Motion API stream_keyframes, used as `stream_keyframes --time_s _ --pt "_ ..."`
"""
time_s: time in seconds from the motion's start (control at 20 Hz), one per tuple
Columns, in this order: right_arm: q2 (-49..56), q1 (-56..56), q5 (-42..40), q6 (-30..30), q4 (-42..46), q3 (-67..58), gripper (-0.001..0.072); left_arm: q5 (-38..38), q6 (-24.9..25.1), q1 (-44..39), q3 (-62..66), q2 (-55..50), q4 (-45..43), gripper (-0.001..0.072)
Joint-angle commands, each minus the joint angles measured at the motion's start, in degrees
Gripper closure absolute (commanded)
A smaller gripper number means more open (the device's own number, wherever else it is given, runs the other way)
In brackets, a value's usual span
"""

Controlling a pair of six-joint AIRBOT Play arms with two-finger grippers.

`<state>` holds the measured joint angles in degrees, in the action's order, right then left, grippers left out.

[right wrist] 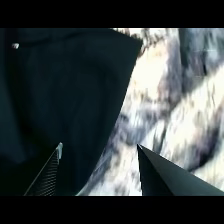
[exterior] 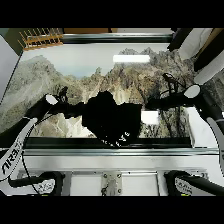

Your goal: Fold the clothes and pants, and hang the long-sleeved shirts on hangers.

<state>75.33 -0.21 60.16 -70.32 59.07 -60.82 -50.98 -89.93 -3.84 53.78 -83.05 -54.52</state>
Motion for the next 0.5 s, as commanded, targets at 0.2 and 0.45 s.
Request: stream_keyframes --time_s 0.2,0.45 --pt "22.36 3.06 -1.01 10.86 -1.31 -17.31 0.0200 -0.94 0.15 0.00 0.55 1.38 -1.44 0.0700" --pt "31.67 9.81 1.46 12.09 -1.31 -25.79 0.0200 -0.90 0.15 0.02 0.55 1.38 -1.44 0.0700"
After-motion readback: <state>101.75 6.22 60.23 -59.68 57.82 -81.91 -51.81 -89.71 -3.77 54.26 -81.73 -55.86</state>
